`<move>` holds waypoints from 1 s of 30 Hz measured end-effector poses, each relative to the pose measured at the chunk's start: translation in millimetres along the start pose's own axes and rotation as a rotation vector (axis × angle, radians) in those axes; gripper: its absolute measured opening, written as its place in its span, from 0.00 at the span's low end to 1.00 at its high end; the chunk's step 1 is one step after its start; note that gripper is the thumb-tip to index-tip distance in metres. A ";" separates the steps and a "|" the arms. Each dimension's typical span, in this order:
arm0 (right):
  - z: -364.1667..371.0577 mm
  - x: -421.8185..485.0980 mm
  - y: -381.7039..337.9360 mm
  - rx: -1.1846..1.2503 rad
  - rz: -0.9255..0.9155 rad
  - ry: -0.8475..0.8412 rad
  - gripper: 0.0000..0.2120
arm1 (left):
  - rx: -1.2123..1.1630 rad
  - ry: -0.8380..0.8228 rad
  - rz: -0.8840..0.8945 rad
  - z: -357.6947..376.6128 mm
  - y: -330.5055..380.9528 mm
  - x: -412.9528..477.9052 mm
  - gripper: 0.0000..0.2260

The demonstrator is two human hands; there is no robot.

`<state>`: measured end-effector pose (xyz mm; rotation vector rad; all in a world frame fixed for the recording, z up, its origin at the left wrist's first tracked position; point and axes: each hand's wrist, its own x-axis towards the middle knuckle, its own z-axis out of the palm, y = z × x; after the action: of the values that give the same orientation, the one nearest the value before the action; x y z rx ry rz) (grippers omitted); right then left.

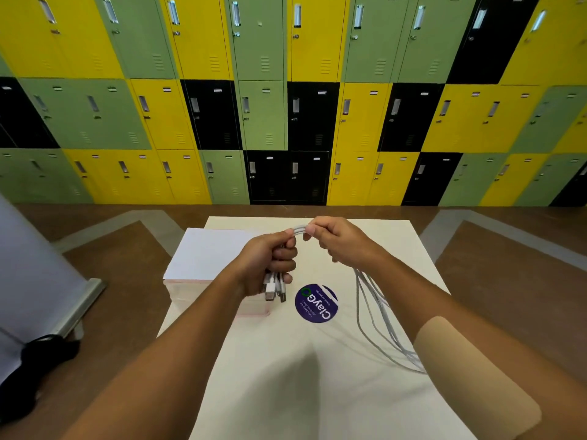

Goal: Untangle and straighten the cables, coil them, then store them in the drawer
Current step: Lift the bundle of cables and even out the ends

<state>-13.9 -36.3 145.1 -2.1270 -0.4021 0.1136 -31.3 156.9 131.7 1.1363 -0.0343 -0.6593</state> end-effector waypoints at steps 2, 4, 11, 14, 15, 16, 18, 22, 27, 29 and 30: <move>3.4 -2.2 1.8 -0.016 -0.020 0.047 0.14 | -0.047 -0.045 -0.040 1.3 -2.2 -2.6 0.15; 5.4 -2.2 1.6 0.055 0.013 0.036 0.14 | 0.046 -0.024 -0.021 1.1 -0.7 -3.2 0.16; 10.4 -5.4 4.8 0.326 0.071 0.012 0.13 | 0.080 0.097 0.187 -5.4 20.1 -1.7 0.18; 12.7 -8.7 9.2 0.380 0.162 0.016 0.15 | 0.084 0.127 0.251 -9.8 25.0 -0.6 0.18; 12.7 -9.1 8.8 0.456 0.223 -0.011 0.16 | 0.084 0.133 0.265 -9.8 25.0 -0.1 0.18; 12.0 -9.2 5.6 0.548 0.281 -0.050 0.16 | 0.075 0.140 0.279 -9.2 25.6 0.8 0.18; 12.3 -9.4 -2.1 0.674 0.337 -0.121 0.13 | 0.038 0.161 0.305 -9.2 26.3 2.6 0.18; 14.8 -3.9 -12.9 0.607 0.185 -0.074 0.07 | -0.027 0.163 0.370 -11.9 36.8 1.5 0.18; 25.1 5.7 -15.7 0.236 0.002 0.101 0.09 | -0.098 0.194 0.476 -18.4 55.9 -5.7 0.18; 33.8 7.0 -14.4 0.097 -0.017 0.119 0.11 | -0.125 0.226 0.521 -22.1 64.9 -9.0 0.18; 38.8 7.0 -14.6 0.057 -0.020 0.123 0.12 | -0.129 0.243 0.529 -24.2 68.0 -10.3 0.18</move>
<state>-19.9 4.3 135.9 -2.0606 -0.3440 -0.0169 0.7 199.3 181.5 1.0180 -0.0807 -0.0513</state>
